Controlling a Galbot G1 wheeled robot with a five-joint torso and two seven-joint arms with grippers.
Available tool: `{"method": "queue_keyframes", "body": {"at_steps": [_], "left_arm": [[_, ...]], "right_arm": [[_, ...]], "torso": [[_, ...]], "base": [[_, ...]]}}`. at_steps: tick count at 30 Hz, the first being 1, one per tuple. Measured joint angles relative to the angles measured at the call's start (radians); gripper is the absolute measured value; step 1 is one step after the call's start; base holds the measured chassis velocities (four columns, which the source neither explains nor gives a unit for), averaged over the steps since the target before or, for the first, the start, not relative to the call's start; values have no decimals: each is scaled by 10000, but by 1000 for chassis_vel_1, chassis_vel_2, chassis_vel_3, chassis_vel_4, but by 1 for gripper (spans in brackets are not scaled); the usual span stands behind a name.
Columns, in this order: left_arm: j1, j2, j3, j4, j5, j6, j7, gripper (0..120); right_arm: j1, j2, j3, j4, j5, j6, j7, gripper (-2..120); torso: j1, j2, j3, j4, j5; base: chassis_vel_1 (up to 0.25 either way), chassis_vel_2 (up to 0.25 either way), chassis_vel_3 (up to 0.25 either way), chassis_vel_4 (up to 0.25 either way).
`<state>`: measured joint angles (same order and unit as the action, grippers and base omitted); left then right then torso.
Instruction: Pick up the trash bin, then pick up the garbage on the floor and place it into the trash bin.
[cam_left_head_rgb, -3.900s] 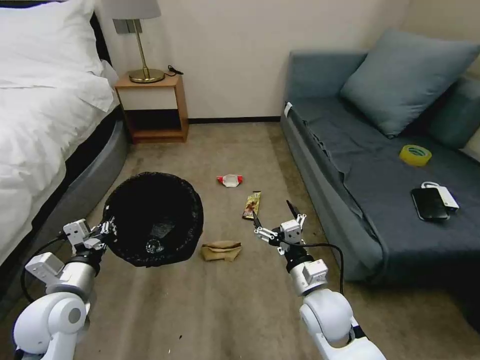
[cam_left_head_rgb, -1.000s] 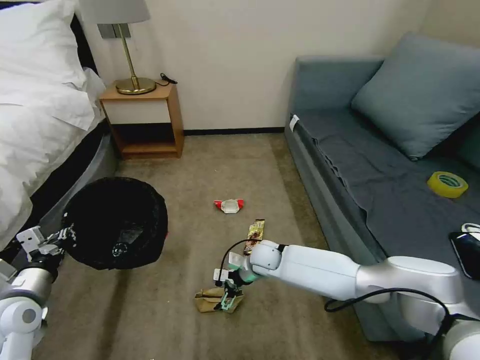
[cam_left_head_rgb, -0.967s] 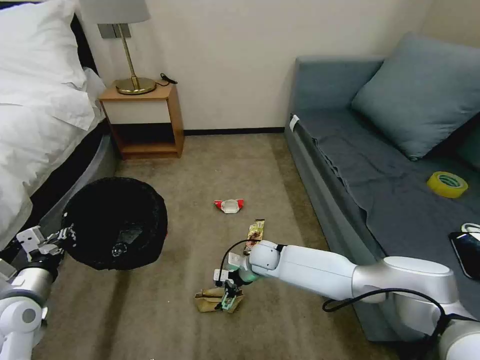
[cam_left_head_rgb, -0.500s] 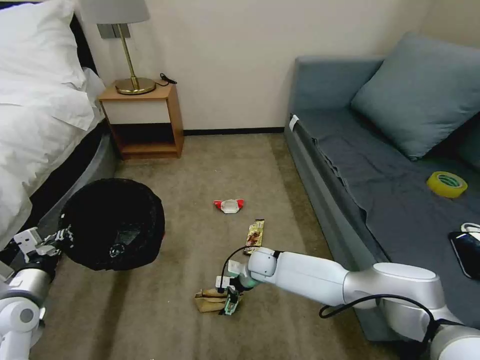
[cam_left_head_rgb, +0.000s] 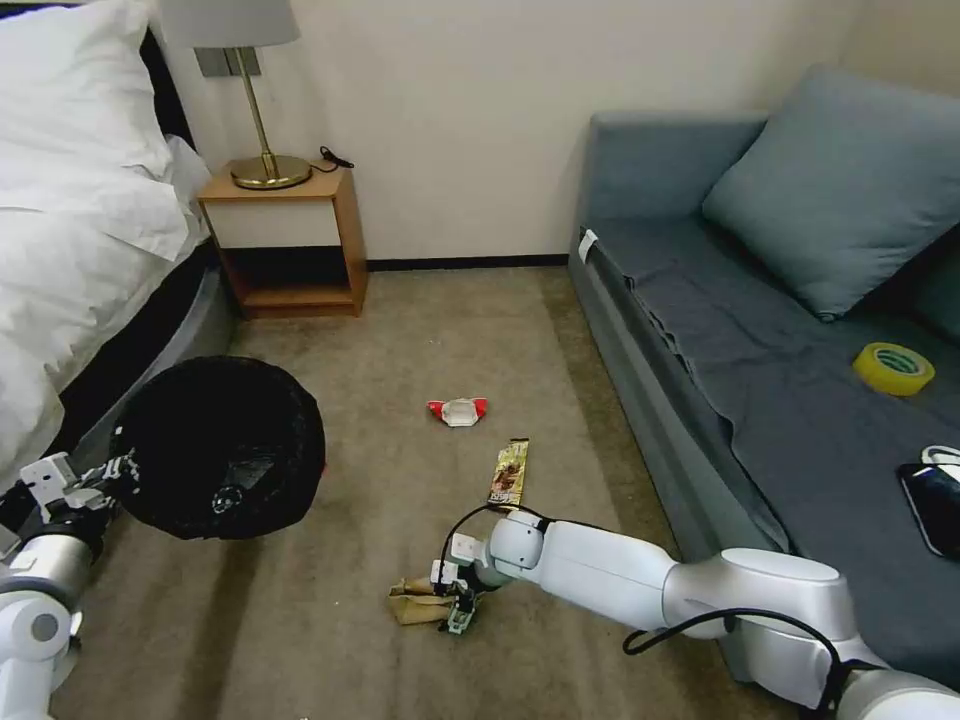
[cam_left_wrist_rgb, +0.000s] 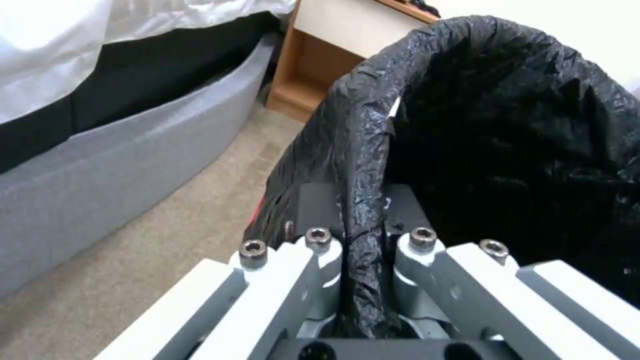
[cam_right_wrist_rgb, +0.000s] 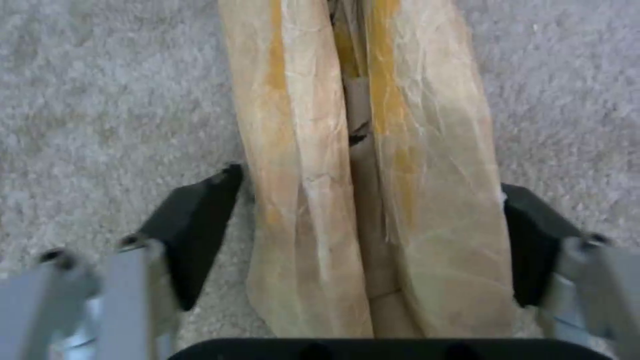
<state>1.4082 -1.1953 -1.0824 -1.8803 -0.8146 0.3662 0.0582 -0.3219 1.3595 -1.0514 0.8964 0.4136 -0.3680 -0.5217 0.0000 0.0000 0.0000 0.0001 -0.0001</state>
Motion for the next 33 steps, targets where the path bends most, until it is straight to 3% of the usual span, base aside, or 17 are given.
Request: {"method": "queue_keyframes", "body": {"at_steps": [11, 13, 17, 22, 25, 33], "left_arm": [[-108, 89, 186, 89, -63, -18, 55, 4], [-118, 132, 222, 90, -85, -18, 71, 4], [-132, 172, 249, 91, -99, -18, 74, 4], [-274, 229, 547, 163, -108, 75, 41, 4], [-310, 202, 666, 165, -104, 141, 5, 4], [-494, 54, 1129, 170, 126, 325, -185, 4]], "right_arm": [[24, -152, 8, 237, 361, 45, 437, 43], [17, -180, 77, 354, 523, 18, 662, 32], [26, -197, 202, 440, 590, -23, 794, 25], [444, -488, 772, 1107, 670, -233, 1194, 1], [572, -624, 1203, 1363, 571, -335, 1371, 0], [518, -1467, 4047, 2755, -321, -578, 1866, 0]], "torso": [[0, 0, 0, -1, 0], [0, 0, 0, -1, 1], [0, 0, 0, -1, 1], [0, -1, 0, -1, 3], [0, 0, 0, 0, 2], [0, -1, 0, 0, 4]], "base": [[0, 0, 0, 0], [0, 0, 0, 0], [0, 0, 0, 0], [0, 0, 0, 0], [0, 0, 0, 0], [0, 0, 0, 0]]}}
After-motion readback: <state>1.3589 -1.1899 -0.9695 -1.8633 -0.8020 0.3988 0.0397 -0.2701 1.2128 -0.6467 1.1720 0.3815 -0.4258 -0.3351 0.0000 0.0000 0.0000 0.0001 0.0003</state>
